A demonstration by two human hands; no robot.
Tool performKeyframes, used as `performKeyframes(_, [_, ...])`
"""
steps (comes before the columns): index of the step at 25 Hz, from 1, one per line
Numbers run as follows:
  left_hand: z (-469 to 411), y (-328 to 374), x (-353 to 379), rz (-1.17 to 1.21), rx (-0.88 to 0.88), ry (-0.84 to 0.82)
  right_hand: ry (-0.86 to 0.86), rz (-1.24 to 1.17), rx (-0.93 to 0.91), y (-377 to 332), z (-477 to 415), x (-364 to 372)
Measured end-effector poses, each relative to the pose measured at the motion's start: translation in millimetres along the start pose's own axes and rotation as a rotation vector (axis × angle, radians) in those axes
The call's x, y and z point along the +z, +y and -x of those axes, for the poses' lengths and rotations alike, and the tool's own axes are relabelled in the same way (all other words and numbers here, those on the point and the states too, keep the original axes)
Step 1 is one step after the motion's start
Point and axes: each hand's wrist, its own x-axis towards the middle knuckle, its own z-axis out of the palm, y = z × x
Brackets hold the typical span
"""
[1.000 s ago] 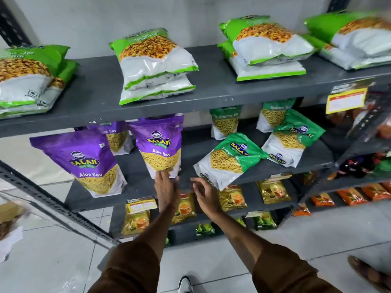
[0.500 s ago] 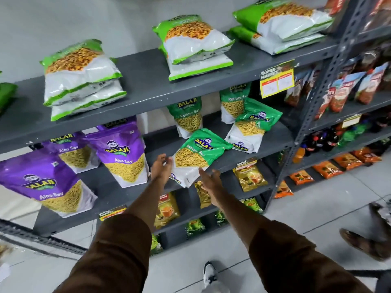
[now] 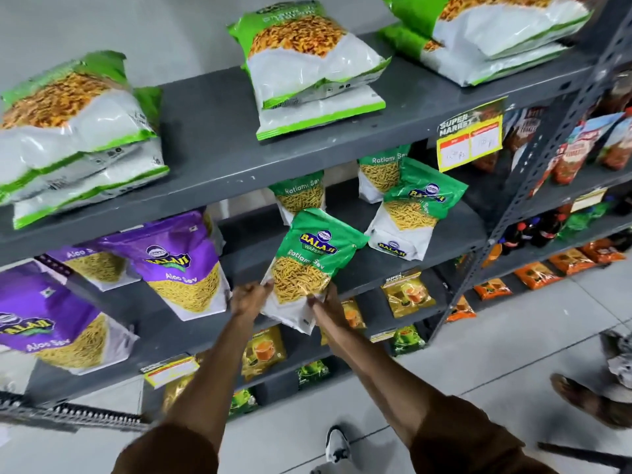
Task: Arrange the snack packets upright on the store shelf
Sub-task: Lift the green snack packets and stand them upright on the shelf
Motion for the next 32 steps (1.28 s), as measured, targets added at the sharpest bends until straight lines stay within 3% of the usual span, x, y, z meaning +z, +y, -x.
performKeyframes(5, [72, -37, -2, 0.125, 0.147, 0.015, -0.093, 0.115, -0.129, 13, 32, -40])
performKeyframes(11, [169, -68, 11, 0.178, 0.252, 0.150, -0.195, 0.181, -0.356, 30, 89, -100])
performKeyframes(18, [235, -76, 27, 0.303, 0.412, 0.126, -0.167, 0.073, -0.500, 35, 134, -145])
performKeyframes(23, [232, -72, 34, 0.336, 0.408, 0.129, -0.188, 0.108, -0.530, 33, 126, -153])
performKeyframes(32, [137, -36, 44, 0.062, 0.347, 0.115, -0.134, 0.313, -0.517, -1, 38, -114])
